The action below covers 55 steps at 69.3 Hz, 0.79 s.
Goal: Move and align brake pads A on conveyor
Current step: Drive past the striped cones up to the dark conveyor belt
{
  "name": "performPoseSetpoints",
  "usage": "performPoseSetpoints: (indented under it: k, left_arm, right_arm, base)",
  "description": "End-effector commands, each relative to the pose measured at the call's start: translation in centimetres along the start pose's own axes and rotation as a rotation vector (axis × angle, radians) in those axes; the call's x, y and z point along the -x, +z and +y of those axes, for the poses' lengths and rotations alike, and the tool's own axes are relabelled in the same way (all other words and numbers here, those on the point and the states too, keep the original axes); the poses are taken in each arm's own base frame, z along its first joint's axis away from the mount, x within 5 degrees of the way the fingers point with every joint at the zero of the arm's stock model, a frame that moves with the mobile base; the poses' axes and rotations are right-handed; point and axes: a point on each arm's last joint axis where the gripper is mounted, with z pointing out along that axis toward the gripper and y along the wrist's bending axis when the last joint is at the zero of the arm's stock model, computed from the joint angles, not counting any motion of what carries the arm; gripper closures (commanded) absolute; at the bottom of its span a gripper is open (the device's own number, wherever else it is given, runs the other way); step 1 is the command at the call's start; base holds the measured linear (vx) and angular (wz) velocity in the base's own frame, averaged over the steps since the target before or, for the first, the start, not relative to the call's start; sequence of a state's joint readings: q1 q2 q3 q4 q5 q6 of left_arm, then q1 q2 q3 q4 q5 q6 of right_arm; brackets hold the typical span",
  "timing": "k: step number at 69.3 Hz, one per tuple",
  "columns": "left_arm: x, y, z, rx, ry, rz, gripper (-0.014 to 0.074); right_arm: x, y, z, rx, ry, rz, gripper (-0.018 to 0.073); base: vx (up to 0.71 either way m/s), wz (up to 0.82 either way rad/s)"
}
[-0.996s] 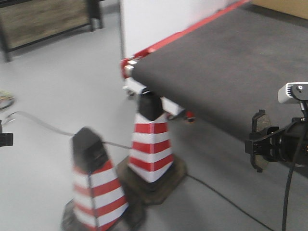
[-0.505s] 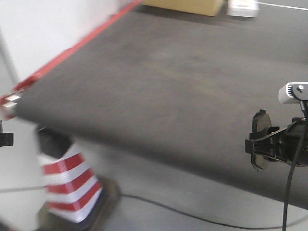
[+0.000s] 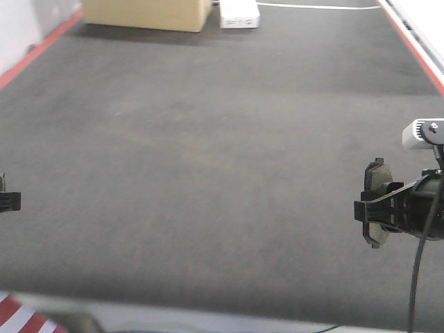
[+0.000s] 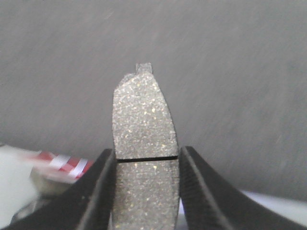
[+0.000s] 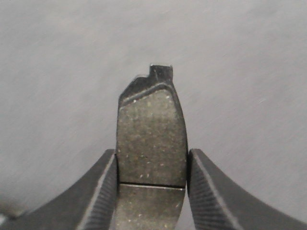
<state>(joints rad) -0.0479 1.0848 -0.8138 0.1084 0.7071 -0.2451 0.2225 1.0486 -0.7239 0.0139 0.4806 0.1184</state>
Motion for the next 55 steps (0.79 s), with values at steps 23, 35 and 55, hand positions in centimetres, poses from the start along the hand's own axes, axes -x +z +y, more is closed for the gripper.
performPoseSetpoints:
  k: [23,35,55]
  left_arm:
    - [1.25,-1.13,-0.2,-0.021,0.003,-0.109,0.0489]
    - [1.25,-1.13,-0.2,-0.021,0.003,-0.109,0.0489]
    - [1.26,-1.13,-0.2,-0.021,0.003,-0.11,0.0489]
  right_arm:
    - [1.64,-1.04,0.14,0.012,-0.006,-0.125,0.05]
    - [1.64,-1.04,0.14,0.012,-0.006,-0.125,0.05]
    - [1.64,-1.04,0.14,0.012,-0.006,-0.125,0.05]
  base:
    - [0.24,-0.3]
    - [0.19,-0.3]
    - [0.13,-0.13]
